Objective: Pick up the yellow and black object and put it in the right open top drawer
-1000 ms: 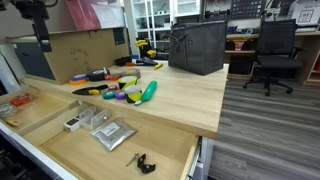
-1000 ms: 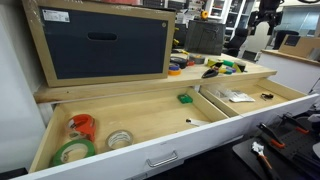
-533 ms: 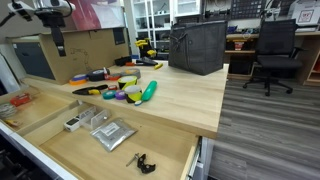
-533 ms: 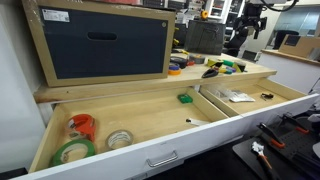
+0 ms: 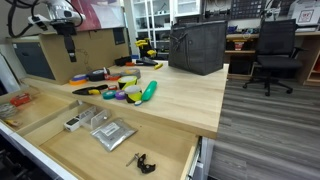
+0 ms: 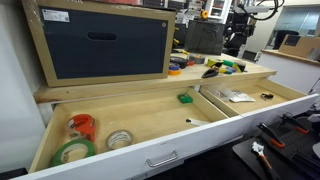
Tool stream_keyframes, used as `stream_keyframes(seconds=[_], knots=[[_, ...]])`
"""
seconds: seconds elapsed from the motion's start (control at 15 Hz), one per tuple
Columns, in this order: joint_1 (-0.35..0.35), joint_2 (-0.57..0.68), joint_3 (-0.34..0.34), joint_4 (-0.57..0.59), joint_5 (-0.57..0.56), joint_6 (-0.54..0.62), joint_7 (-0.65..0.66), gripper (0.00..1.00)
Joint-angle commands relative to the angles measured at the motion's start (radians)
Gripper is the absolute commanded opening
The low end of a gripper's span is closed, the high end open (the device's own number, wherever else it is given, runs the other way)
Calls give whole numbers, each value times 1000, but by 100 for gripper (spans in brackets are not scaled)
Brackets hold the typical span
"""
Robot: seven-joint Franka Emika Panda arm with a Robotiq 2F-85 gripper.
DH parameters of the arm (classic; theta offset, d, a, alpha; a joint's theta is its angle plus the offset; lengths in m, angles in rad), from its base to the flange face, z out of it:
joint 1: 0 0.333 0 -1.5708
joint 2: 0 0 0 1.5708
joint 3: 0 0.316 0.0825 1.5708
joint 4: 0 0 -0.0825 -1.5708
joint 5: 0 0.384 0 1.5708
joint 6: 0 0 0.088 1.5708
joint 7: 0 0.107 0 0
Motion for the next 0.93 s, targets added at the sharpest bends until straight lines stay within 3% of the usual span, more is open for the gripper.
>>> stream_keyframes(seconds=[0.0,0.67,0.87], knots=[[21,45,-4,24,-35,22,33,100],[22,43,-8,10,-13,13,1,100],[26,61,-13,7,-27,42,53,100]])
